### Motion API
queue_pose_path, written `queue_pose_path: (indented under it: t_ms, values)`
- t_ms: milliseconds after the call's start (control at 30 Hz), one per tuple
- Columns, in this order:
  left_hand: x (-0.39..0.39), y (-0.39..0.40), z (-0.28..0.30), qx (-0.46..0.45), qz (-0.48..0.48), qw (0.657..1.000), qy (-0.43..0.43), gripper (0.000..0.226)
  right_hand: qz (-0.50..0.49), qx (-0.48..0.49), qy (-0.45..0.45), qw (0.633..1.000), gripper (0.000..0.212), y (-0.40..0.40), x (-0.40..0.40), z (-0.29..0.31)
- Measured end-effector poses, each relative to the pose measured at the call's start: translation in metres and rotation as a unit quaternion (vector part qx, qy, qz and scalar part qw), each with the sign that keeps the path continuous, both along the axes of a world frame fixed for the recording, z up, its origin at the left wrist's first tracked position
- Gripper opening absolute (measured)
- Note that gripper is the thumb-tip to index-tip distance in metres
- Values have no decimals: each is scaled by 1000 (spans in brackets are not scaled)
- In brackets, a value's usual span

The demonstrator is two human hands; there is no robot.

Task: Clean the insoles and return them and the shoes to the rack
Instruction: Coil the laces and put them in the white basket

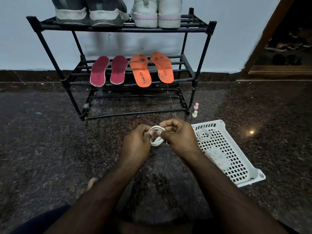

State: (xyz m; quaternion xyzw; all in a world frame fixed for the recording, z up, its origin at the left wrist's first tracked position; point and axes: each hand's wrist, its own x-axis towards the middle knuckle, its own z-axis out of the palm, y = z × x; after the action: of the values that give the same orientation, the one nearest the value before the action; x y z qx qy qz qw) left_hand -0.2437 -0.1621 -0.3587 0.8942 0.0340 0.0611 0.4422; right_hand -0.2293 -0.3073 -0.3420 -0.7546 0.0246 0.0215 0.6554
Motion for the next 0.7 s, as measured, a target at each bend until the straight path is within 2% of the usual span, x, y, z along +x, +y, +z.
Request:
queue_pose_path:
  t_ms: [133, 300, 467, 567, 700]
  values:
    - [2, 6, -3, -59, -73, 995, 26, 37, 28, -62, -20, 997, 15, -5, 2, -2]
    - [5, 10, -3, -85, -124, 989, 15, 31, 58, -111, -39, 991, 16, -5, 6, -7]
    - [3, 11, 4, -186, -143, 970, 56, 37, 57, -143, -38, 987, 17, -8, 8, -8]
    - [0, 4, 1, -233, -129, 960, 86, 25, 60, -154, -46, 985, 16, -8, 7, -6]
    - [2, 1, -5, -230, -95, 964, 94, 21, 62, -186, -64, 978, 13, -8, 6, -3]
